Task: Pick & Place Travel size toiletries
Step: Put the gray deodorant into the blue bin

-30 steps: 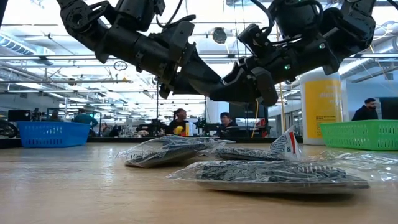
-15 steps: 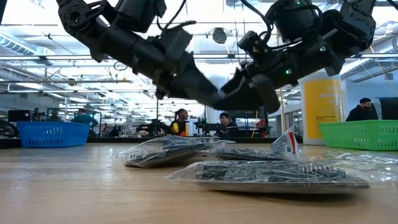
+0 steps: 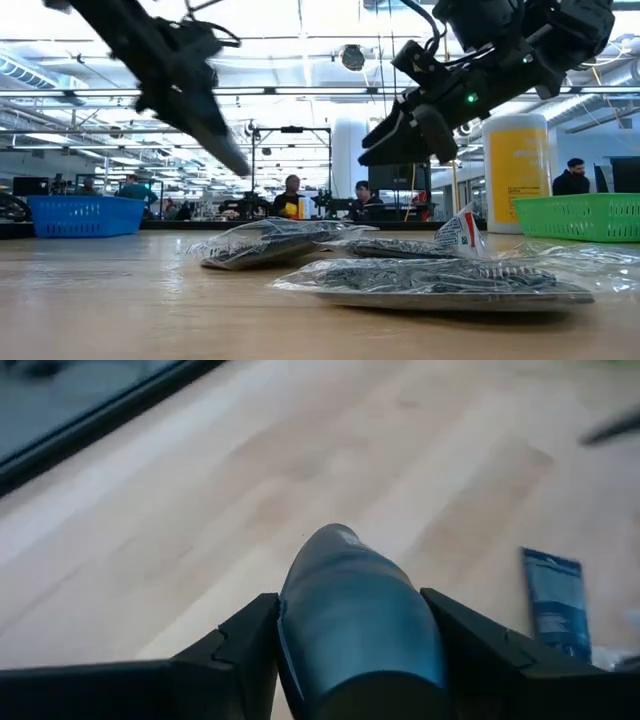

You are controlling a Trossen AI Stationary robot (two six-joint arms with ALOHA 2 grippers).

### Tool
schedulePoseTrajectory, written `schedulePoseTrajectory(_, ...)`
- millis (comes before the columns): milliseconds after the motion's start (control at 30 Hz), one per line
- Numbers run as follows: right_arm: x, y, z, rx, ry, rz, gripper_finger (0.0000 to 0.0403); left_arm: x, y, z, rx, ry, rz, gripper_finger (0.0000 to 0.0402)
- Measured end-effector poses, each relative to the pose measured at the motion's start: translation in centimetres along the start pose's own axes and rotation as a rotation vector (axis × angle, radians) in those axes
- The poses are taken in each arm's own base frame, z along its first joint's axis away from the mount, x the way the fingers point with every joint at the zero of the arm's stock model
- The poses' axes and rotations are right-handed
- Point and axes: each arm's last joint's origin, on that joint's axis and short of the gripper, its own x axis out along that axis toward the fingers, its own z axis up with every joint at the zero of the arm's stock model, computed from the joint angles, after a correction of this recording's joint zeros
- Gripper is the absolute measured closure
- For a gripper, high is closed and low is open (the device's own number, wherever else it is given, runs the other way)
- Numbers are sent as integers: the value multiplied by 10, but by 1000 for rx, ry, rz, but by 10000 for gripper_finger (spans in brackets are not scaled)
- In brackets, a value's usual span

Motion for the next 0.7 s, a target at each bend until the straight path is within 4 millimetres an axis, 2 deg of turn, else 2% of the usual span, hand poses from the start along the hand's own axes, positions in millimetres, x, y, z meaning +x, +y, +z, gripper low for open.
schedulePoseTrajectory(167,0,0,0,1,0,1,68,-32,39,-8,-232,78,177,200)
schedulePoseTrajectory(300,0,0,1,1,-5,-1,69,-44,65,-17,-335,147,357,200)
schedulePoseTrajectory(467,0,0,1,2,-13,-1,69,-45,84,-21,-372,164,567,193)
schedulePoseTrajectory(700,0,0,1,0,-11,0,69,-26,90,-19,-345,194,730,191)
